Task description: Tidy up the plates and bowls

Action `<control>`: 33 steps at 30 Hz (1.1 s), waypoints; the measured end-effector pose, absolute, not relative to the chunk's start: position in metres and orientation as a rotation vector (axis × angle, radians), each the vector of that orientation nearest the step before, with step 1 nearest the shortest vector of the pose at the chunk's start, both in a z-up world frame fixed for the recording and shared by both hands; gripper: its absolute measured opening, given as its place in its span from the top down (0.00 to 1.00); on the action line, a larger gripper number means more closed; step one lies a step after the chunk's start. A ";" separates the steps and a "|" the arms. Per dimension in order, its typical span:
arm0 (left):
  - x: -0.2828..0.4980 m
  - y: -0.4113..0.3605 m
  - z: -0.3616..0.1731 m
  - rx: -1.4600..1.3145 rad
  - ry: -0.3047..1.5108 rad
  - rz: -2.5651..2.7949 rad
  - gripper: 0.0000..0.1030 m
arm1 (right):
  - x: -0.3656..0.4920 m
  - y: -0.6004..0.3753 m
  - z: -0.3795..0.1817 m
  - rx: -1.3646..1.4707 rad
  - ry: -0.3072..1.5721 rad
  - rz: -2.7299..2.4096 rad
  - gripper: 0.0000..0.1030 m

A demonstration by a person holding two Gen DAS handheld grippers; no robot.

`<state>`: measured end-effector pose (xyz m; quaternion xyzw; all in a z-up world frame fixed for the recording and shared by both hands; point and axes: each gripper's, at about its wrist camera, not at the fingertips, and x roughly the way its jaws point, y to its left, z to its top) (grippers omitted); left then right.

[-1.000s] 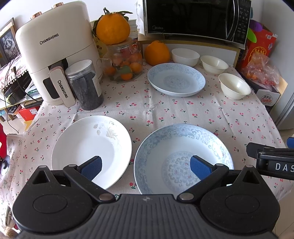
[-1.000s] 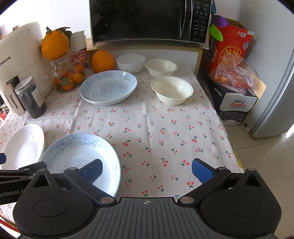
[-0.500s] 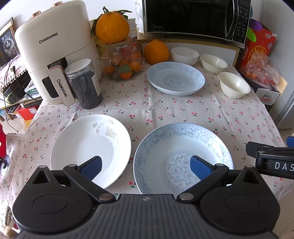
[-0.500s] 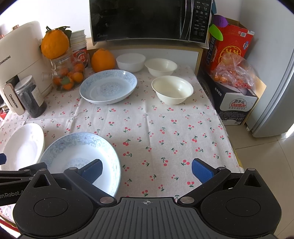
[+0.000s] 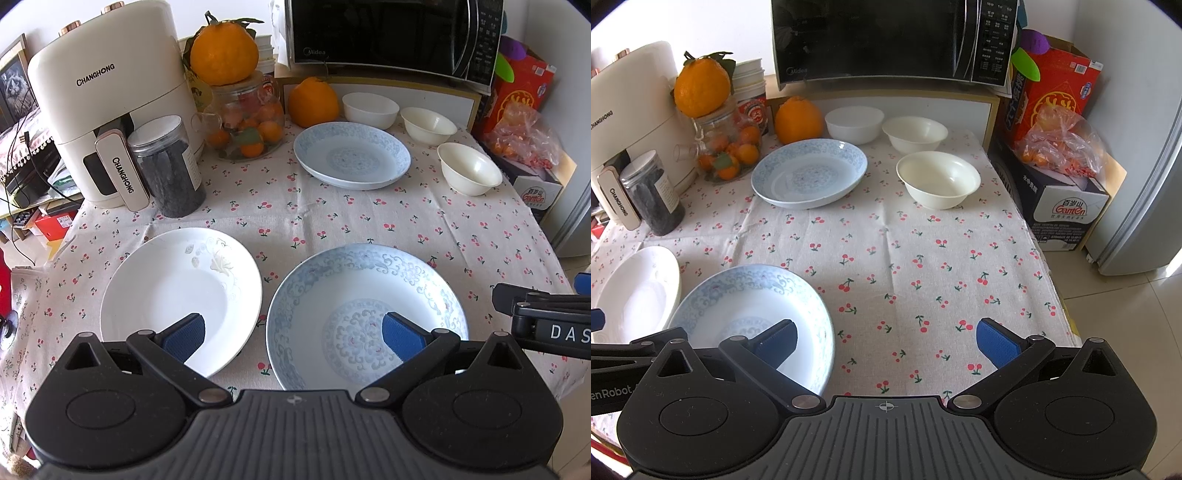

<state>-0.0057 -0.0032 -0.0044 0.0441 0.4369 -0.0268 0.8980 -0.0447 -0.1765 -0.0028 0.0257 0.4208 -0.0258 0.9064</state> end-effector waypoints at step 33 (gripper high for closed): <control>-0.004 0.000 -0.002 0.068 0.925 -0.075 0.01 | -0.042 -0.172 -0.004 0.061 0.876 -0.065 0.00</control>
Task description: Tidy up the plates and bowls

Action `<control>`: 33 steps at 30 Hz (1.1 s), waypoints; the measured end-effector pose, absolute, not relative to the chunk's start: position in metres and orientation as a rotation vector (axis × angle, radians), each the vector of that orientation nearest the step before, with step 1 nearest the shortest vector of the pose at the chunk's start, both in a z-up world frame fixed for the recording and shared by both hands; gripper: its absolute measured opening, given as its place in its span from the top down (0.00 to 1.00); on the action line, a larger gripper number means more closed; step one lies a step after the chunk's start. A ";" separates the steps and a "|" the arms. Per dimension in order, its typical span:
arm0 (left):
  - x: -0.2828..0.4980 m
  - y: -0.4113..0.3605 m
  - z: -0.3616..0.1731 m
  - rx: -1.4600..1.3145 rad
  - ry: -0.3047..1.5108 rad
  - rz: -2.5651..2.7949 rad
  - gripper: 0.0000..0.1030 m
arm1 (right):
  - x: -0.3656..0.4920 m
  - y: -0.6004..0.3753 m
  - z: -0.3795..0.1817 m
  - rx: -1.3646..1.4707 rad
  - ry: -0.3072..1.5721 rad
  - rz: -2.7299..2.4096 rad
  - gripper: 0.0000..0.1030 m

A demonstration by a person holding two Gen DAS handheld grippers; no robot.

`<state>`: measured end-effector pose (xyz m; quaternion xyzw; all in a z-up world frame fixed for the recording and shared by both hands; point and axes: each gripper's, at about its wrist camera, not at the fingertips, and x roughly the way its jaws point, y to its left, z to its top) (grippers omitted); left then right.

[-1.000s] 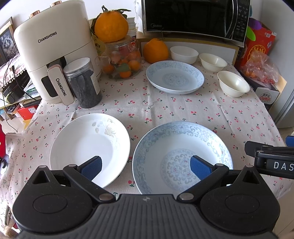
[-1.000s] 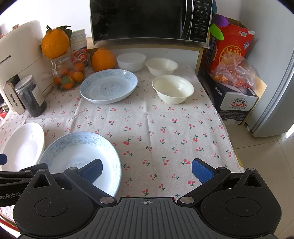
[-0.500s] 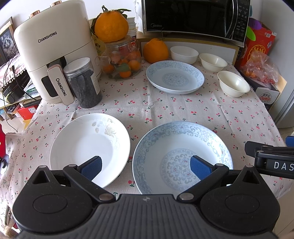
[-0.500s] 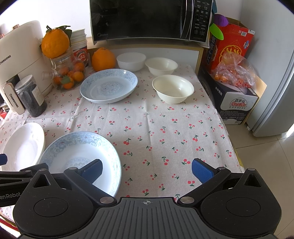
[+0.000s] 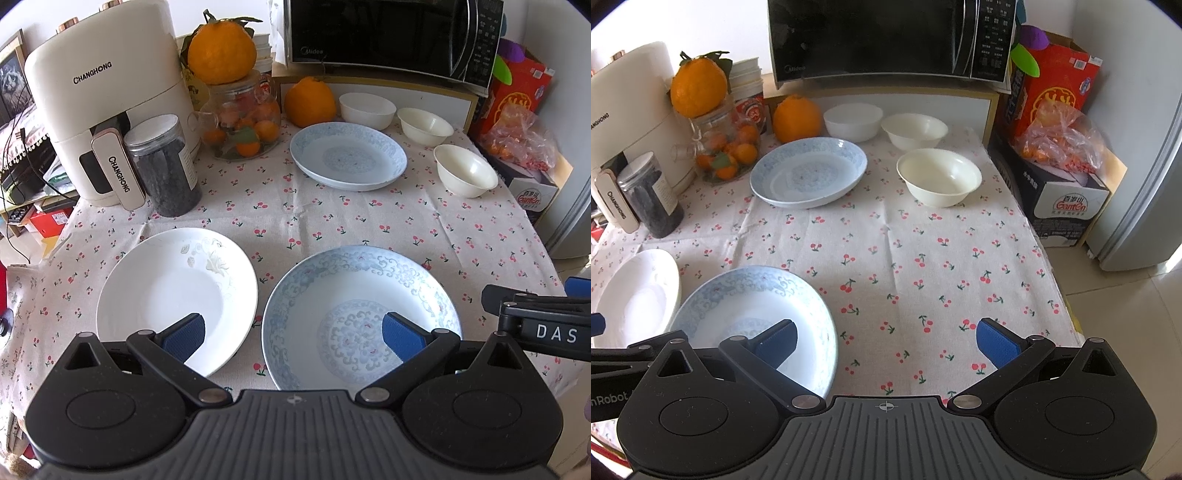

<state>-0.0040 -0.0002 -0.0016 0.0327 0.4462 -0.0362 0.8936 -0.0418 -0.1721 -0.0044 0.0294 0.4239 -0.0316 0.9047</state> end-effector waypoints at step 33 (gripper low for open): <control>0.104 0.001 0.021 -0.028 1.011 -0.117 0.02 | 0.084 -0.190 0.023 0.275 0.957 0.049 0.00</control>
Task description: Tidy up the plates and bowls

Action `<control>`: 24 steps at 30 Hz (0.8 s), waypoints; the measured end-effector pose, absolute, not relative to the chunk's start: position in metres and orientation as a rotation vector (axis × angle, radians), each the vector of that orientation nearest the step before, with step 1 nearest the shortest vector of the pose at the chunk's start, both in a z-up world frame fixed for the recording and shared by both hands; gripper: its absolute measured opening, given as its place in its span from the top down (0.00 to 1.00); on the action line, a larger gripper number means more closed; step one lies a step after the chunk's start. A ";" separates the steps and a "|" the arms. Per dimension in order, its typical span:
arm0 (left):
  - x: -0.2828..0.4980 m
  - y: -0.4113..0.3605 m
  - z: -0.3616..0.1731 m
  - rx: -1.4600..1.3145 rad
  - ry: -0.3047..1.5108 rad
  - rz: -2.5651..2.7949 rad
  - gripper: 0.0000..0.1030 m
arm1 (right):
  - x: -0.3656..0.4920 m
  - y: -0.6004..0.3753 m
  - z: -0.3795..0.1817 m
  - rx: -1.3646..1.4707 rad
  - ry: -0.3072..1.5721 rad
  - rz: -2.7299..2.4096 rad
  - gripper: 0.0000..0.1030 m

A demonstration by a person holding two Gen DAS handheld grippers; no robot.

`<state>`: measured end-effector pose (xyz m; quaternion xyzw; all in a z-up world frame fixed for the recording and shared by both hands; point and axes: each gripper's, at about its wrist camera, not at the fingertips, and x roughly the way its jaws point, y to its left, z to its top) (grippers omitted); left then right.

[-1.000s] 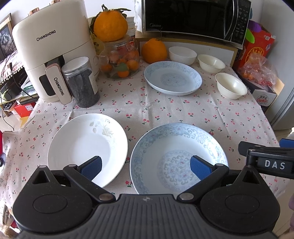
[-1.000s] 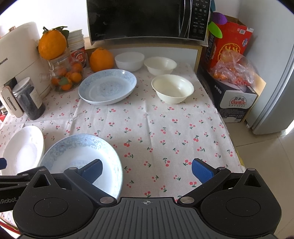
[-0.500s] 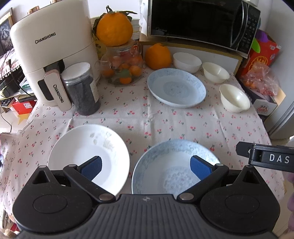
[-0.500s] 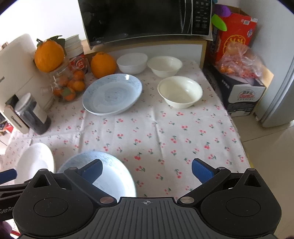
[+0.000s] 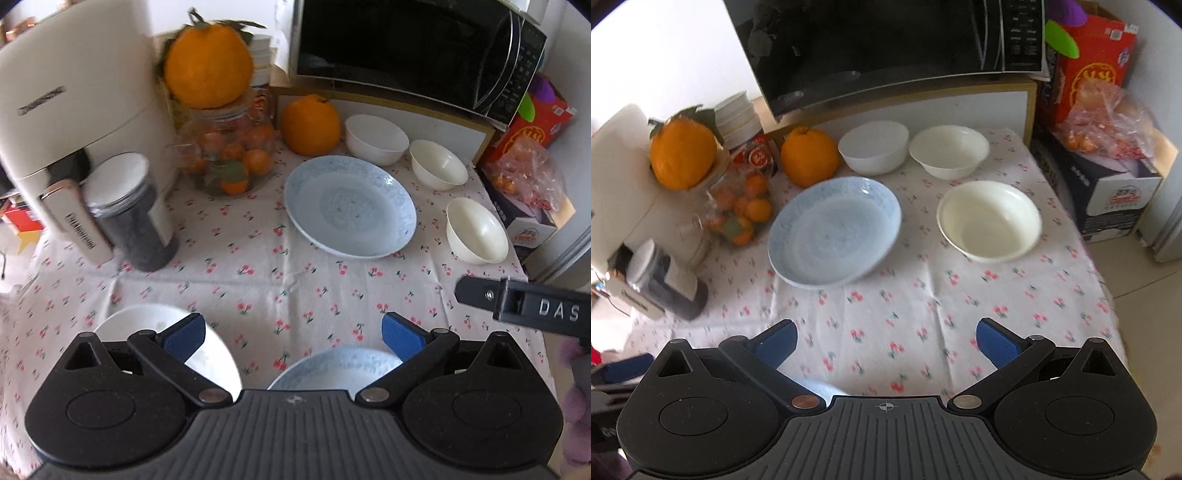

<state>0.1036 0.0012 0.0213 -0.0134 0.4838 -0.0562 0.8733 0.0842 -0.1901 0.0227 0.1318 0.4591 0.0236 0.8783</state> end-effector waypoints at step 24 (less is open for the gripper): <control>0.214 0.019 -0.062 -0.372 0.923 -0.194 0.45 | 0.182 -0.224 -0.084 0.780 0.876 0.158 0.06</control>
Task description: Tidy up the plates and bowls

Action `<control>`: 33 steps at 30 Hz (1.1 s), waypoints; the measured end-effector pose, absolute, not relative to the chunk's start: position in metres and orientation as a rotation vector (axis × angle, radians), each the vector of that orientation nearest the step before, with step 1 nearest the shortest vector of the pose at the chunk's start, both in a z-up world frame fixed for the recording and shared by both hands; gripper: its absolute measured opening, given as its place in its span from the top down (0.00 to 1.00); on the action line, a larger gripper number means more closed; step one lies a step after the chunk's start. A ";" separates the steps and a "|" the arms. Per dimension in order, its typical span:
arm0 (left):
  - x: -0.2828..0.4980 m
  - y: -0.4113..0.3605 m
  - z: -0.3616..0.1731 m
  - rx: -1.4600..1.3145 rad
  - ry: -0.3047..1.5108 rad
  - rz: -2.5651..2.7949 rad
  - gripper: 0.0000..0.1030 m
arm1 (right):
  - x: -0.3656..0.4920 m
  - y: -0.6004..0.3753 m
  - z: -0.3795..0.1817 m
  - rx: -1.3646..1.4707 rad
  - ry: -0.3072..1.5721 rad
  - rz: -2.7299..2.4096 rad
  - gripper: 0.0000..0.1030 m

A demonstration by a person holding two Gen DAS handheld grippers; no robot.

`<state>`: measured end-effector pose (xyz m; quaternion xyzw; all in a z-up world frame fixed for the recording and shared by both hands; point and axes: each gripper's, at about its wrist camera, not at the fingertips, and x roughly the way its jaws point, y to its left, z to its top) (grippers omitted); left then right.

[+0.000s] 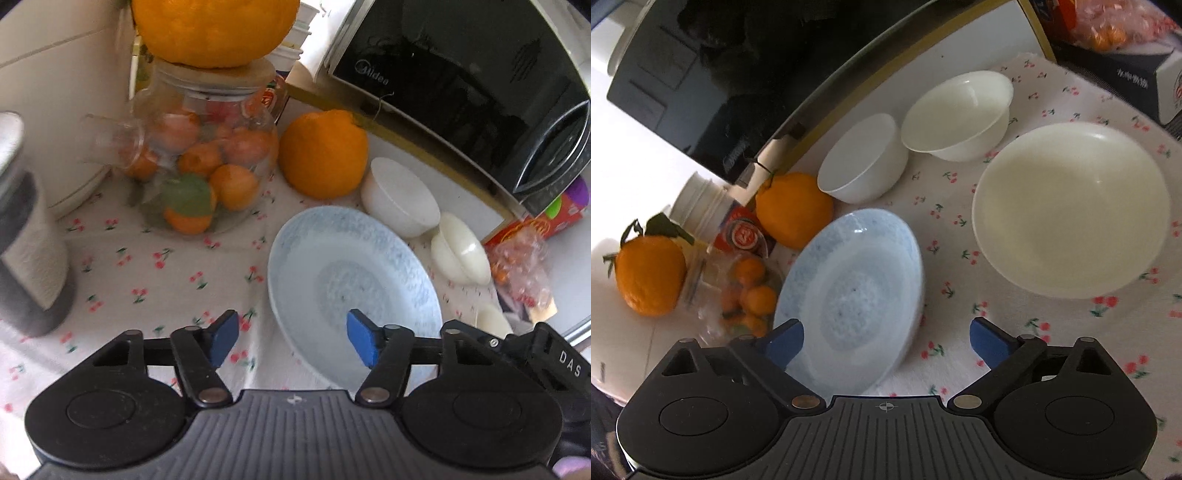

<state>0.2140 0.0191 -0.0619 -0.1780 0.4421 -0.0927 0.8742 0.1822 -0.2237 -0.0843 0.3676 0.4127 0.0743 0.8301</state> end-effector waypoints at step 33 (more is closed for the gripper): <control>0.217 0.024 -0.088 -0.440 0.844 -0.208 0.85 | 0.185 -0.226 -0.109 0.789 0.818 0.077 0.85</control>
